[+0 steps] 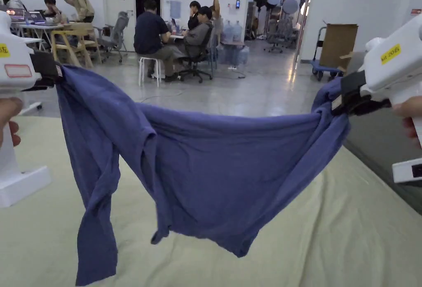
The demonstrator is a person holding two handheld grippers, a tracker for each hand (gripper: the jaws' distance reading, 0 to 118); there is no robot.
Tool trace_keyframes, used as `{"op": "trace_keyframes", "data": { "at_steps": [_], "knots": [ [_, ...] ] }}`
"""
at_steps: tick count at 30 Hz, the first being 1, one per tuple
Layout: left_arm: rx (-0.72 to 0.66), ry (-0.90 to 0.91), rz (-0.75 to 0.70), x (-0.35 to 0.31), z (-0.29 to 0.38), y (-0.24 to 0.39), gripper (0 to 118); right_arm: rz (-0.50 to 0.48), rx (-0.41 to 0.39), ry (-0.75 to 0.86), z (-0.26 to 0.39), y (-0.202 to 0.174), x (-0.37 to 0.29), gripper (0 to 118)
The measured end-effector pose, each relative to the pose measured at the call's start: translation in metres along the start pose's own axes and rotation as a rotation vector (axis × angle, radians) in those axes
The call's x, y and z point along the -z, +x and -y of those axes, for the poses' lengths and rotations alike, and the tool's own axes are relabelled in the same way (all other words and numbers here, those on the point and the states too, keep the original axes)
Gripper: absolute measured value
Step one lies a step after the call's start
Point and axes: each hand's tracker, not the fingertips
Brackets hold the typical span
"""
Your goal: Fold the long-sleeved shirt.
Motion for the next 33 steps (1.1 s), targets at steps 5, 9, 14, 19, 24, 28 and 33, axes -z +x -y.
{"op": "trace_keyframes", "data": {
  "at_steps": [5,9,14,19,24,28,33],
  "knots": [
    [-0.019,0.009,-0.04,0.058,-0.056,-0.001,0,0.09,0.082,0.069,-0.075,0.002,0.008,8],
    [0.118,0.022,-0.076,0.091,-0.071,0.005,0,0.053,0.142,0.086,-0.099,0.002,0.026,8],
    [0.144,-0.001,-0.082,0.121,-0.063,0.001,0,0.1,0.119,0.088,-0.1,0.007,0.064,8],
    [0.15,-0.052,-0.092,0.149,-0.012,-0.02,0,0.076,0.15,0.058,-0.06,0.03,0.124,8],
    [0.279,-0.304,-0.14,0.181,0.103,-0.045,0,0.07,0.029,-0.077,0.047,0.049,0.21,8],
    [0.275,-0.503,-0.131,0.177,0.199,-0.066,0,0.084,-0.041,-0.227,0.15,0.055,0.257,8],
    [0.298,-0.664,-0.111,0.129,0.267,-0.087,0,0.013,-0.037,-0.331,0.266,0.071,0.248,8]
  ]
}}
